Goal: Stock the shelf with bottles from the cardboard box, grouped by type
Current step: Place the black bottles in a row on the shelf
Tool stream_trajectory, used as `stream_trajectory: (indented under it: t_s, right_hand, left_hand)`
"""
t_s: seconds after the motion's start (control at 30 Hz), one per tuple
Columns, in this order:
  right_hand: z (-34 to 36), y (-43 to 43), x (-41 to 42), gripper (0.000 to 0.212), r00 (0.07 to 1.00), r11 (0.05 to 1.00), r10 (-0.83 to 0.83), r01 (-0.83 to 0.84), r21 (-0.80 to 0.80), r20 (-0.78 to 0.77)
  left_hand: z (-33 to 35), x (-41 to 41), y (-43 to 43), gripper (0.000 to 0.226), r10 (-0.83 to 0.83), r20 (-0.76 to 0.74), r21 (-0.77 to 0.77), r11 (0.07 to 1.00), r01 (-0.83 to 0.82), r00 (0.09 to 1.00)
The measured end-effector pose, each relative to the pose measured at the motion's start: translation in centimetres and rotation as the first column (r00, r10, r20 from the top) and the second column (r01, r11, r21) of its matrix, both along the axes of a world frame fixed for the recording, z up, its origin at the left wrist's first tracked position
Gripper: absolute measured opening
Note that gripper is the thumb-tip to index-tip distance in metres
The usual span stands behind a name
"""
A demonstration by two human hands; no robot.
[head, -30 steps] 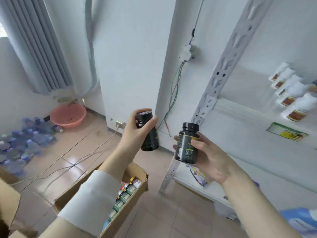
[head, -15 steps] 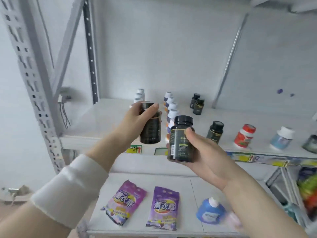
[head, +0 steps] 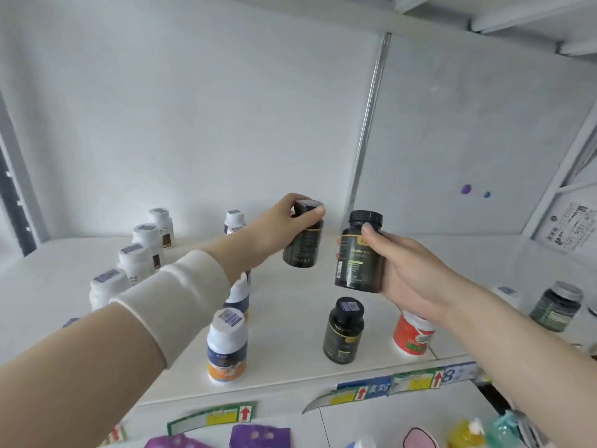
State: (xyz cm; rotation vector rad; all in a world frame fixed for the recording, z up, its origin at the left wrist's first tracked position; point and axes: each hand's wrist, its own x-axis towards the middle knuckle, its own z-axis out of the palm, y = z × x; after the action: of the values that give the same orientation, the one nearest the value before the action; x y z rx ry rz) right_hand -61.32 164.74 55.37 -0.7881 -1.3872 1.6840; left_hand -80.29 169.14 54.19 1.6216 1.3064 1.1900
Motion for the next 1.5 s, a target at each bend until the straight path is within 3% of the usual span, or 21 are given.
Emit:
stream_trajectory:
  t_s: [0.2, 0.33, 0.43, 0.67, 0.83, 1.1, 1.5]
  right_hand:
    - [-2.0, 6.0, -0.1, 0.046, 0.992, 1.000, -0.022, 0.024, -0.016, 0.128]
    - [-2.6, 8.5, 0.3, 0.043, 0.990, 1.000, -0.012, 0.015, -0.020, 0.139]
    - [-2.9, 9.8, 0.7, 0.045, 0.983, 1.000, 0.002, 0.001, -0.012, 0.184]
    - [-3.7, 12.1, 1.3, 0.057, 0.937, 0.998, 0.053, -0.065, 0.023, 0.344]
    - [-5.0, 13.2, 1.2, 0.037, 0.870, 0.990, 0.070, -0.119, 0.070, 0.489]
    - [-6.4, 13.7, 1.1, 0.026, 0.848, 0.976, 0.101, -0.185, 0.112, 0.521]
    - [-7.6, 13.1, 0.8, 0.032, 0.835, 0.965, 0.108, -0.219, 0.144, 0.540]
  left_hand:
    - [-2.2, 0.2, 7.1, 0.028, -0.075, -0.062, -0.113, 0.991, 0.068, 0.995]
    - [-3.2, 0.6, 9.4, 0.031, -0.126, -0.166, -0.178, 0.979, 0.096, 0.978]
    - [-3.5, 0.9, 10.2, 0.035, -0.120, -0.209, -0.186, 0.979, 0.081, 0.970]
    - [-4.0, 1.3, 11.3, 0.017, -0.165, -0.386, -0.202, 0.975, 0.092, 0.908]
    - [-4.6, 1.6, 11.8, 0.030, -0.142, -0.456, -0.190, 0.980, 0.059, 0.879]
    - [-5.3, 1.6, 12.3, 0.029, -0.137, -0.496, -0.182, 0.982, 0.052, 0.857]
    - [-5.9, 1.9, 12.5, 0.041, -0.107, -0.516, -0.163, 0.986, 0.025, 0.850]
